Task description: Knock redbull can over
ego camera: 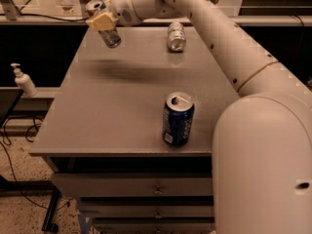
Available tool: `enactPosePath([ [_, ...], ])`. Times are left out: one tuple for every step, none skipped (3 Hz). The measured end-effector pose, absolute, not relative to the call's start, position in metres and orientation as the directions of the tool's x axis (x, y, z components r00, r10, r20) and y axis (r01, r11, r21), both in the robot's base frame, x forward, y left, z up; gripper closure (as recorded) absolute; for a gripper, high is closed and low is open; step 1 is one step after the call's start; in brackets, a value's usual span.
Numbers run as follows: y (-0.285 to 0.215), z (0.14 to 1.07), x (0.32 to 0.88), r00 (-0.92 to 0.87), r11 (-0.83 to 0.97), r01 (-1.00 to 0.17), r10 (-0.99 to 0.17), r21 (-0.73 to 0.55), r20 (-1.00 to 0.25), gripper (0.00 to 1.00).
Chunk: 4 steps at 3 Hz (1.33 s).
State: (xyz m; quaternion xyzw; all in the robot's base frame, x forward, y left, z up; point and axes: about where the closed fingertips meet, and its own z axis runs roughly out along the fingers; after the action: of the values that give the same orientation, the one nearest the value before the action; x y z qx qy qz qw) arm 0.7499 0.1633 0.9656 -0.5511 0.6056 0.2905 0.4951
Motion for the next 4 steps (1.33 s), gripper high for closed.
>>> enactPosePath([
  [0.124,0.989,0.758,0.132,0.207,-0.939,-0.525,-0.276,-0.841,1.0],
  [0.087,0.98,0.742,0.124,0.139,-0.946,-0.68,-0.293,-0.723,1.0],
  [0.052,0.947,0.714,0.078,0.077,-0.97,-0.8,-0.232,-0.594,1.0],
  [0.014,0.913,0.684,0.012,0.08,-0.983,-0.873,-0.167,-0.487,1.0],
])
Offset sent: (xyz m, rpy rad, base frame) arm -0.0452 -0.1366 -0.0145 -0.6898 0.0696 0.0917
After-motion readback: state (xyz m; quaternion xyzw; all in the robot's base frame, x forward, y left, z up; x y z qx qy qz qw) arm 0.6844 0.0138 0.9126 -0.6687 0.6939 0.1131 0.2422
